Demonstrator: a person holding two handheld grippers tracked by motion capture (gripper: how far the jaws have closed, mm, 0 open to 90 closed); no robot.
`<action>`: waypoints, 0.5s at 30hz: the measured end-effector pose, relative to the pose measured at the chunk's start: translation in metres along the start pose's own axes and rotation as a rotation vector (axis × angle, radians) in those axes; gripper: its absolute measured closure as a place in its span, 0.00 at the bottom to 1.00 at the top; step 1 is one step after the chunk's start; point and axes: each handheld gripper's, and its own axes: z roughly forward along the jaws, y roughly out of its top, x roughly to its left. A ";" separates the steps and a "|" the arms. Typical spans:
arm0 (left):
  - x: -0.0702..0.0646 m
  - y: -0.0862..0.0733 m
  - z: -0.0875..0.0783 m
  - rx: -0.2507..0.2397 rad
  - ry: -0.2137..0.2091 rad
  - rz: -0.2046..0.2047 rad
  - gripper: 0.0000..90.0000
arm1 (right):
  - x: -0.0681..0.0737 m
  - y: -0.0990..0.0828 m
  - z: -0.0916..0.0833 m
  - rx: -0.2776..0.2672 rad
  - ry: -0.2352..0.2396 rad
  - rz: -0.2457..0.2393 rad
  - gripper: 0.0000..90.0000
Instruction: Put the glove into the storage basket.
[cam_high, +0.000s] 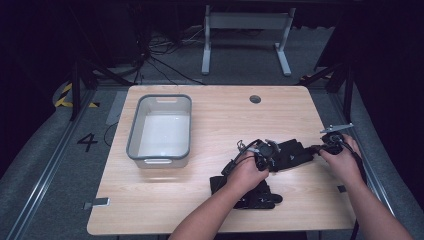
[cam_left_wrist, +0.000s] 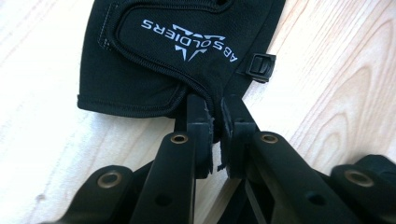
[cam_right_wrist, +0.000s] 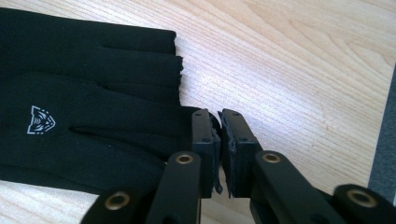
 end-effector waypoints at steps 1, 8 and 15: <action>0.000 0.000 -0.001 0.000 0.000 0.003 0.94 | 0.001 0.000 -0.001 -0.004 -0.002 -0.001 0.96; 0.002 -0.004 -0.021 -0.043 0.021 0.025 0.94 | 0.007 0.002 -0.020 -0.077 -0.009 -0.005 0.97; 0.001 -0.016 -0.055 -0.067 0.063 0.078 0.94 | 0.022 0.005 -0.048 -0.187 0.019 -0.011 0.97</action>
